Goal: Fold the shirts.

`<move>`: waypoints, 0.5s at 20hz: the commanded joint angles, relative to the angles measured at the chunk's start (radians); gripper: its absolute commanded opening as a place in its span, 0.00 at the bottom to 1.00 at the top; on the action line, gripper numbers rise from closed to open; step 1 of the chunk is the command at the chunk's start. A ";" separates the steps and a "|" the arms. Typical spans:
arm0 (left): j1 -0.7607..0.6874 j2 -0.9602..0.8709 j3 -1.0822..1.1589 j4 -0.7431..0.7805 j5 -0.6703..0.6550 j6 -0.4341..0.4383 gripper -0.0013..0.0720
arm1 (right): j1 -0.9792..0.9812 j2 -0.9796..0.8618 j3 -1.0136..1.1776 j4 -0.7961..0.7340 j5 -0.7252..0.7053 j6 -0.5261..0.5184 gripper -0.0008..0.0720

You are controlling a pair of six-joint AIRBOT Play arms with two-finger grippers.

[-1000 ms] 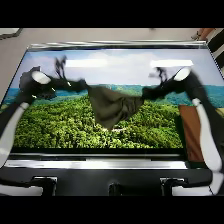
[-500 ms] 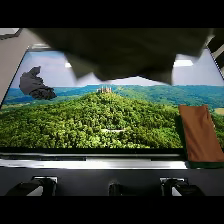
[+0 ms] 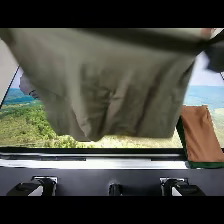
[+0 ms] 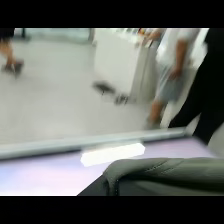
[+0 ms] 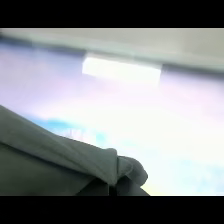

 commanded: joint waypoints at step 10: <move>0.005 -0.525 -0.465 0.057 0.160 -0.043 0.07 | 0.000 -0.877 -0.061 0.645 -0.460 0.028 0.07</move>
